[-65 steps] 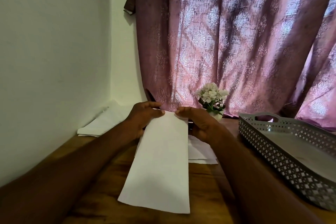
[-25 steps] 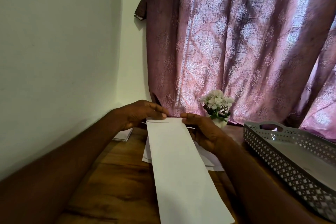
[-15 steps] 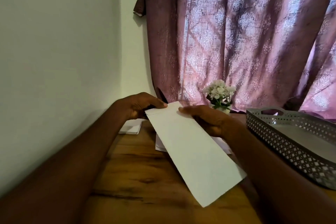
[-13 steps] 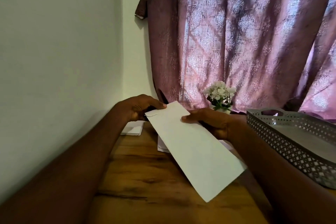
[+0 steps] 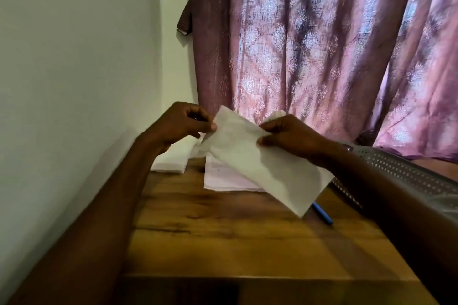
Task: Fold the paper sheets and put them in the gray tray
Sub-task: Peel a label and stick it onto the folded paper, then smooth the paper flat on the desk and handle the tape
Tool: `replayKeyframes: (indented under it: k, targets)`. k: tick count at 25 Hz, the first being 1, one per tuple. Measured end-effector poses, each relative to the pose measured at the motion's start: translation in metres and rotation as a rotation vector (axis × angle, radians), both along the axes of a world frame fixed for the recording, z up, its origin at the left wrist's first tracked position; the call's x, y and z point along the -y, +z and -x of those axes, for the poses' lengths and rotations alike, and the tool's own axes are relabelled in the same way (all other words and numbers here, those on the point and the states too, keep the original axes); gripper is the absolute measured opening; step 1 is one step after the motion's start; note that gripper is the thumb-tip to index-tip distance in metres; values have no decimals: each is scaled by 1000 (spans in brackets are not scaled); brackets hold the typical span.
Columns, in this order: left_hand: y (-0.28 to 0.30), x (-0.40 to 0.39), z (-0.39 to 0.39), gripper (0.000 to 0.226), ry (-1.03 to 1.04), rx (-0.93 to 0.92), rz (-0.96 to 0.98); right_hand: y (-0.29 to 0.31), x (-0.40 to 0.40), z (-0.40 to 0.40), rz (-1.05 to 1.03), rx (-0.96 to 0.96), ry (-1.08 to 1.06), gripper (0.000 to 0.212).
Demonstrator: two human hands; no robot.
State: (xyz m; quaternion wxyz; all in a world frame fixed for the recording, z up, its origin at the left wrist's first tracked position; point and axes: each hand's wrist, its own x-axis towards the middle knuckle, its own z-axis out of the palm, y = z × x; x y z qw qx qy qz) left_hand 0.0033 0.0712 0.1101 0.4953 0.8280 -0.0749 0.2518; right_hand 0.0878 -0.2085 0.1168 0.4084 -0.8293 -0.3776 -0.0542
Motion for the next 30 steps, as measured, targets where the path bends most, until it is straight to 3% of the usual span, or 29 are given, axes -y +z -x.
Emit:
replayKeyframes:
  k: [3,6,9,11,13,15,16,18,22,30]
  targets:
    - [-25,10,45,10,146,96,-84,-10,-1,36,113,341,-30,24]
    - [-53,16,89,13,215,24,-170,-47,-1,72,194,466,-20,30]
    - [-78,17,124,21,254,-174,-358,-90,3,103,321,406,3,29]
    - [-87,18,136,30,251,-307,-458,-108,4,115,377,274,32,41]
    - [-89,26,137,30,285,-284,-468,-112,2,116,298,185,64,51]
    - [-88,43,129,22,364,-176,-430,-109,-7,112,164,237,35,49]
    - [-89,53,122,28,385,-148,-438,-109,-14,107,139,272,10,45]
    - [-98,73,108,46,362,-199,-561,-111,-30,101,263,257,8,45]
    - [-128,77,93,63,376,-522,-845,-133,-43,94,668,154,42,62]
    - [-127,74,95,63,348,-582,-869,-137,28,66,742,134,-70,63]
